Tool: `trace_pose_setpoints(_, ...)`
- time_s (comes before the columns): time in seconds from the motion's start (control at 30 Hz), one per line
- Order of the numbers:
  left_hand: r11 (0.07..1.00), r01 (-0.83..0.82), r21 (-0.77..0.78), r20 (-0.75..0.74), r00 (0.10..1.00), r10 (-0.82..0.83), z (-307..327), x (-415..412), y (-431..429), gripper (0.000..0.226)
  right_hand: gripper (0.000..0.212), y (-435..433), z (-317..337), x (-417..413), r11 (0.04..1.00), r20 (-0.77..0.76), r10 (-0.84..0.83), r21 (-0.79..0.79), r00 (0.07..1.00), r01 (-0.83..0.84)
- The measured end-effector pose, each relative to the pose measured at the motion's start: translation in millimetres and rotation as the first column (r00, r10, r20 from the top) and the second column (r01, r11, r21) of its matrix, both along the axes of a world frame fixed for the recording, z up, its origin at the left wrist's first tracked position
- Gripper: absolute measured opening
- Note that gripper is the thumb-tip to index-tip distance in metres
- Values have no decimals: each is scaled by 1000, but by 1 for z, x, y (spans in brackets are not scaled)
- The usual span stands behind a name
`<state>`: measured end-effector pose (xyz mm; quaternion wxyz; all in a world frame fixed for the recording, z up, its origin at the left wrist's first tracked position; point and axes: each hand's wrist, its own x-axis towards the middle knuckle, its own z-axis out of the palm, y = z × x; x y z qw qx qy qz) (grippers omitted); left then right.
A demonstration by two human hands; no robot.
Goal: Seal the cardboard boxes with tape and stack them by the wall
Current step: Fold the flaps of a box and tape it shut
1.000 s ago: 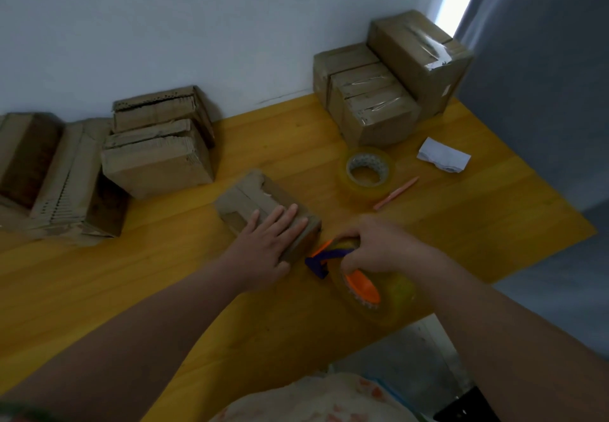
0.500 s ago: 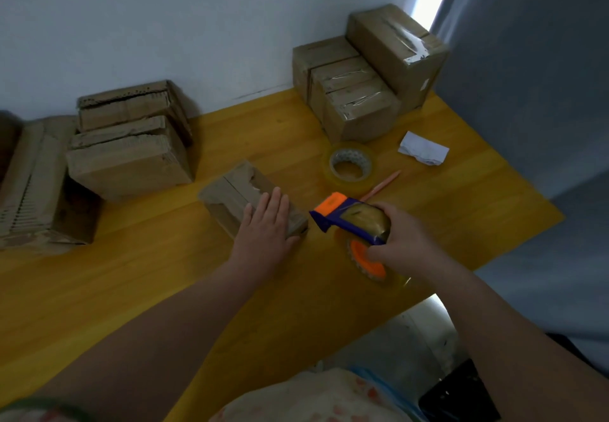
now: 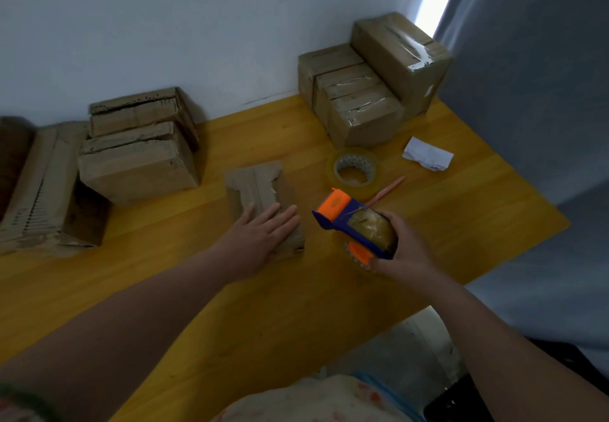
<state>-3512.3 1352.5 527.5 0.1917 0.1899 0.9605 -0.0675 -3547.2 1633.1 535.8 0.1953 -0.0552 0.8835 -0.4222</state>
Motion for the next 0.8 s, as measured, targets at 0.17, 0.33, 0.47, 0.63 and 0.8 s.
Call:
trace_pose_setpoints(0.17,983,-183,-15,43,982,183,3,2,4,73,76,-3,1,-7,957,-49,66,285,997,-50)
trace_pose_setpoints(0.33,992,-121,19,63,991,120,1,1,5,76,70,1,3,-5,969,-26,46,244,999,-38)
trace_pose_setpoints(0.47,1000,8,27,96,995,-11,-2,-1,8,80,69,13,11,-6,991,-12,33,129,999,-31)
trace_pose_setpoints(0.63,918,-216,333,72,976,204,6,-3,19,57,64,19,28,-6,997,-83,63,54,995,-59)
trace_pose_setpoints(0.8,-89,-707,702,642,573,510,49,-5,46,42,71,11,34,-6,991,-146,137,21,980,-135)
